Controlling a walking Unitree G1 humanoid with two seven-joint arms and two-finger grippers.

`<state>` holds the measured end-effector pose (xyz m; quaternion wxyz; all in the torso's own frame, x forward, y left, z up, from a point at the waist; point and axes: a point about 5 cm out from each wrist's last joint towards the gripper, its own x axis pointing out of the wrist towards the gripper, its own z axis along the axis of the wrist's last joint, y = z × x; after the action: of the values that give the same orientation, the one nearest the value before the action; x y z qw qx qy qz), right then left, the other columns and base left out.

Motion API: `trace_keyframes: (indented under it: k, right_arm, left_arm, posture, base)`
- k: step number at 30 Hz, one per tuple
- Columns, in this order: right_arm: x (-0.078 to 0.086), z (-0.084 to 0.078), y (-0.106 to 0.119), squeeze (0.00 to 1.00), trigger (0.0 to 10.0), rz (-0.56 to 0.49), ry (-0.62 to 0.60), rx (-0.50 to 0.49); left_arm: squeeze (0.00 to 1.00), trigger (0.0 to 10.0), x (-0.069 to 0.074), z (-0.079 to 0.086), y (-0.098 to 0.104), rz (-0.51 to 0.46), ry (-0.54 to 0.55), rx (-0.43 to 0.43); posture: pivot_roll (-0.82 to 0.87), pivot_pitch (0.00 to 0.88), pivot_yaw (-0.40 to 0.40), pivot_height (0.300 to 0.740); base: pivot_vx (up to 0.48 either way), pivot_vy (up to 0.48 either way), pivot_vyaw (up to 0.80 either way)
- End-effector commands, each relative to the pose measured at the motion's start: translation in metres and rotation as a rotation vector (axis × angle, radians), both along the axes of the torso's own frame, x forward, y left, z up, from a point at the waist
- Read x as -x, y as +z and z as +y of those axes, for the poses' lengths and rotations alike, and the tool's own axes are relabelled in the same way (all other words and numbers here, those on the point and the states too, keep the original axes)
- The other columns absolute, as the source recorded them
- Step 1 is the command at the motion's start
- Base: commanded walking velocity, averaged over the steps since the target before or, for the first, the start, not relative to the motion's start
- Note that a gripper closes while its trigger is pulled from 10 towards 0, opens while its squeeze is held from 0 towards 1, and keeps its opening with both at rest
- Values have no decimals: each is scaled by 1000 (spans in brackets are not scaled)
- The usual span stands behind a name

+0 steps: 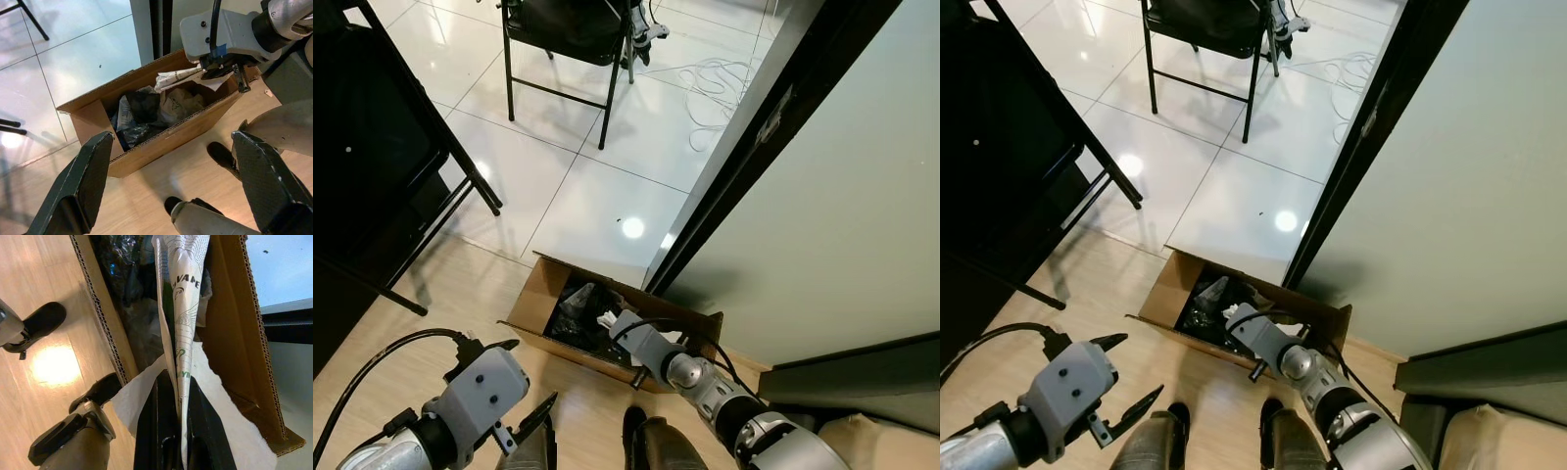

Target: Clean up the room

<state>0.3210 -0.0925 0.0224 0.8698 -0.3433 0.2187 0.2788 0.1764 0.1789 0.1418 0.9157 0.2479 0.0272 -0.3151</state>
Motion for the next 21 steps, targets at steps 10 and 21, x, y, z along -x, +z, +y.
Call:
trace_keyframes:
  k: [10,21]
  right_arm:
    - [4,-12,-7,663,10000,-22,-16,72]
    - [-1,-18,-2,0,10000,-109,-42,147]
  left_arm:
    - [0,10000,10,-4,-3,66,-45,-32]
    - [0,10000,10,1,-4,75,-42,-55]
  posture:
    - [258,450,-77,740]
    - [265,444,-70,740]
  base:
    - [0,0,0]
    - [0,0,0]
